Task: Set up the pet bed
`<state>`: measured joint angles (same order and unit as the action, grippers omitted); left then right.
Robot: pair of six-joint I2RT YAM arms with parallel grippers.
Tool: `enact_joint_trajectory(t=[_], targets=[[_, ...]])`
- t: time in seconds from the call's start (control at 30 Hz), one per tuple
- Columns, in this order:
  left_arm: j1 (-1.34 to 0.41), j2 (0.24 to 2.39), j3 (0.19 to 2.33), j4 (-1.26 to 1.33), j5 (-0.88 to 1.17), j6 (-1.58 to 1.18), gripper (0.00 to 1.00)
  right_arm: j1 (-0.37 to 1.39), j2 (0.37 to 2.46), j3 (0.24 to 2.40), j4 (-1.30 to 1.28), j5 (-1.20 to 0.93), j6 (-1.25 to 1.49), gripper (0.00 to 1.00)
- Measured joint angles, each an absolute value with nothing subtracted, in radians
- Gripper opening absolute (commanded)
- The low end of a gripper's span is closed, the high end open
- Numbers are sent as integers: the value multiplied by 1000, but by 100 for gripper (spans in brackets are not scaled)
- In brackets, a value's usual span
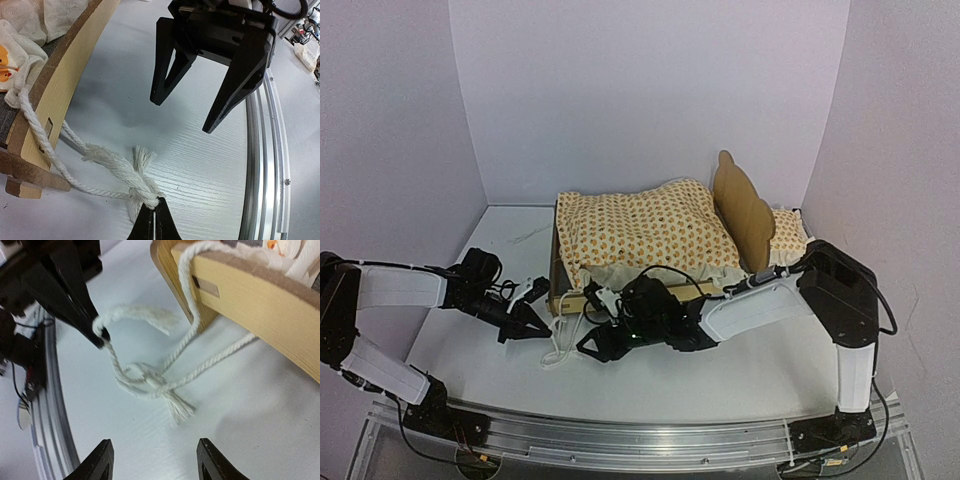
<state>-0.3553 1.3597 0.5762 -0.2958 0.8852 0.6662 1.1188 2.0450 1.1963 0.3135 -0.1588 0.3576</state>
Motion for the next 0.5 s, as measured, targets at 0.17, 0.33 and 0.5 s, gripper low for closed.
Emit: enact_joint_trajectory(t=[0.17, 0.33, 0.5], targets=[[-355, 1355, 576, -295, 885, 652, 0, 1141, 2038, 1211, 141, -136, 153, 66], [-355, 1355, 576, -286, 884, 653, 0, 1168, 2063, 1291, 67, -126, -12, 67], [-355, 1355, 576, -287, 881, 652, 0, 1161, 2140, 1407, 49, -137, -87, 67]])
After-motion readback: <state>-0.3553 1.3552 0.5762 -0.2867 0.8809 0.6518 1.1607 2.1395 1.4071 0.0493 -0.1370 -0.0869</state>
